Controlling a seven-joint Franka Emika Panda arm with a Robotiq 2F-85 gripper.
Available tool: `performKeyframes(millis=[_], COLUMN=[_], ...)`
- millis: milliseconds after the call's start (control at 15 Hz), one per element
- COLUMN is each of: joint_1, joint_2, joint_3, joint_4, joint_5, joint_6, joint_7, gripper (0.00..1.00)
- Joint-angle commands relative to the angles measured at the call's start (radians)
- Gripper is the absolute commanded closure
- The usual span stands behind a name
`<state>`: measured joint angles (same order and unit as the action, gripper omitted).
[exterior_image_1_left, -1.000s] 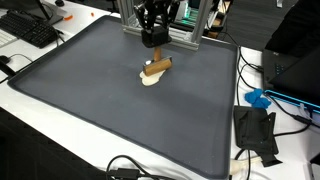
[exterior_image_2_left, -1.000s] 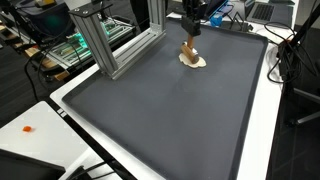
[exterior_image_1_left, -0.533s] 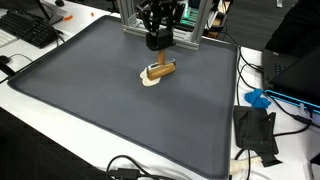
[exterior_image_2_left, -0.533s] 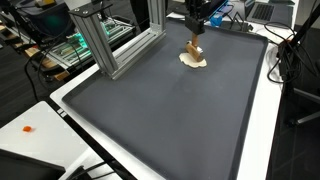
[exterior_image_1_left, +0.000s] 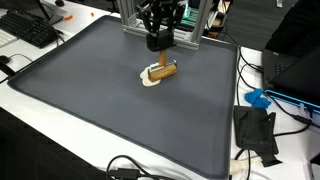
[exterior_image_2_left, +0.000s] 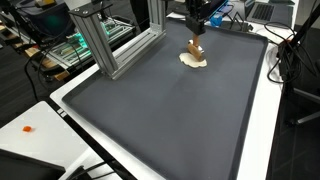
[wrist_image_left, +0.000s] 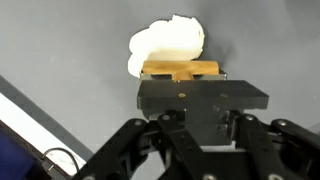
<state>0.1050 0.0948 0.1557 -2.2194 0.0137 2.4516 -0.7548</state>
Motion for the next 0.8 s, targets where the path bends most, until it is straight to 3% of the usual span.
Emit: performKeyframes(millis=[0, 733], joint_1=[-0.011, -0.028], joint_2=[-0.010, -0.040], joint_3=[-0.018, -0.057], joint_4=[-0.022, -0.030], joint_5=[-0.040, -0.119], joint_6=[-0.065, -0.199], joint_7=[0.011, 0.010], gripper=[0.78, 0.78])
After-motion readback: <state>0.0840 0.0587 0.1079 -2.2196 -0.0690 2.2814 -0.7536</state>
